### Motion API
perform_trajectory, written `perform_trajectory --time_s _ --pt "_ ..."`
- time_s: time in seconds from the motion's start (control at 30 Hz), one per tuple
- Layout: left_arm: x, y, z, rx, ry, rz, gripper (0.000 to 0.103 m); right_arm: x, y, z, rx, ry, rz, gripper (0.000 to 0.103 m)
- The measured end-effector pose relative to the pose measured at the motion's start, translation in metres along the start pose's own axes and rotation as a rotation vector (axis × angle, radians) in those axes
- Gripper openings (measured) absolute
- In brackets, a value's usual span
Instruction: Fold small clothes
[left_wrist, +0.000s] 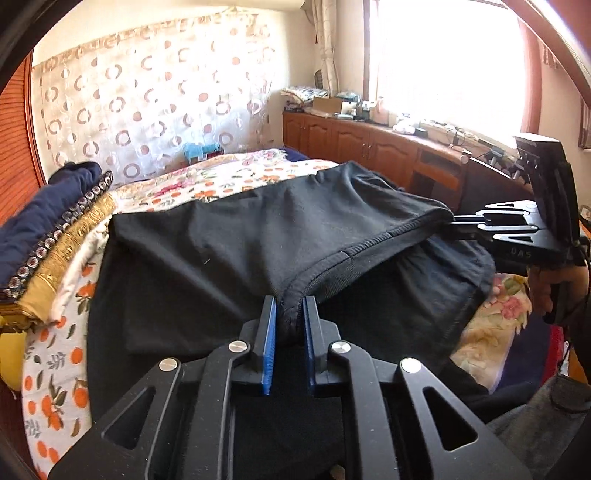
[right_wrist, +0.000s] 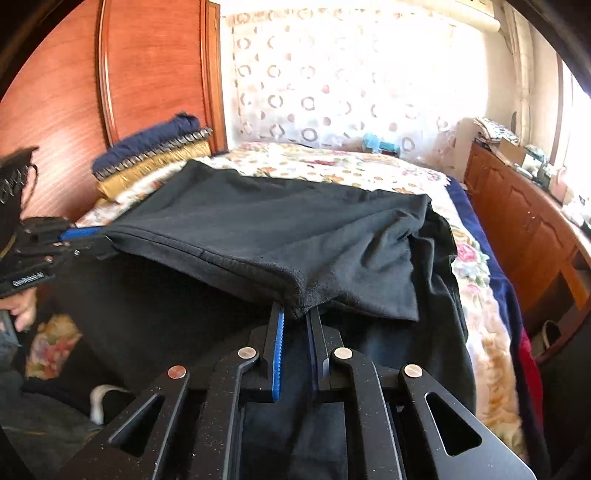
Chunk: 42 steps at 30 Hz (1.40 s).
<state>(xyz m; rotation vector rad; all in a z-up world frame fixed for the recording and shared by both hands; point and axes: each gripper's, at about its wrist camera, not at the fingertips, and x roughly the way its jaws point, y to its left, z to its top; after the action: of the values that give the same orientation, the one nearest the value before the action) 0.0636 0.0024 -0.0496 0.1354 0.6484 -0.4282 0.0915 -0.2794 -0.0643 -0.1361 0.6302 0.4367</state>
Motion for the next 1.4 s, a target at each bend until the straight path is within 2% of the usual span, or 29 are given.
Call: perform_trajectory --time_s 0.23,0.47,0.5,0.53,0.6,0.67,0.7,0.87,0.93,1.07,1.17,1.27,1.4 --pt "-0.026 -0.009 -0.015 -0.011 0.002 -0.022 0.015 -0.040 0.002 -0.019 -0.004 0.039 0.065 0.011" --pt "-0.011 -0.010 -0.032 -0.047 0.062 -0.025 0.016 -0.030 0.001 -0.032 0.032 0.104 0.093 0.011" --pt "-0.009 -0.010 -0.034 -0.047 0.070 -0.020 0.020 -0.028 -0.002 -0.032 0.044 0.108 0.100 0.011" --pt "-0.009 -0.010 -0.034 -0.044 0.070 -0.016 0.023 -0.028 -0.003 -0.030 0.054 0.107 0.107 0.016" --pt "-0.012 -0.008 -0.035 -0.048 0.058 -0.016 0.040 -0.032 -0.007 -0.026 0.063 0.092 0.107 0.018" --pt "-0.016 -0.003 -0.036 -0.074 0.043 -0.023 0.050 -0.034 -0.011 -0.022 0.055 0.081 0.087 0.024" --pt "-0.017 0.000 -0.036 -0.081 0.041 -0.024 0.050 -0.035 -0.011 -0.020 0.051 0.076 0.066 0.028" --pt "-0.021 0.023 -0.041 -0.136 0.042 0.025 0.050 -0.047 -0.025 -0.016 0.068 0.035 -0.003 0.034" --pt "-0.023 0.037 -0.042 -0.173 0.031 0.060 0.050 -0.045 -0.031 -0.015 0.064 0.022 -0.037 0.043" --pt "-0.018 0.072 -0.037 -0.242 0.016 0.128 0.050 -0.026 -0.040 -0.017 0.060 0.021 -0.106 0.046" --pt "-0.003 0.093 -0.033 -0.267 0.035 0.135 0.050 -0.005 -0.050 -0.016 0.112 0.045 -0.094 0.046" --pt "0.013 0.109 -0.032 -0.302 0.066 0.135 0.034 0.012 -0.059 -0.016 0.155 0.062 -0.075 0.046" --pt "0.037 0.118 -0.034 -0.313 0.125 0.136 0.034 0.027 -0.066 -0.013 0.183 0.077 -0.072 0.046"
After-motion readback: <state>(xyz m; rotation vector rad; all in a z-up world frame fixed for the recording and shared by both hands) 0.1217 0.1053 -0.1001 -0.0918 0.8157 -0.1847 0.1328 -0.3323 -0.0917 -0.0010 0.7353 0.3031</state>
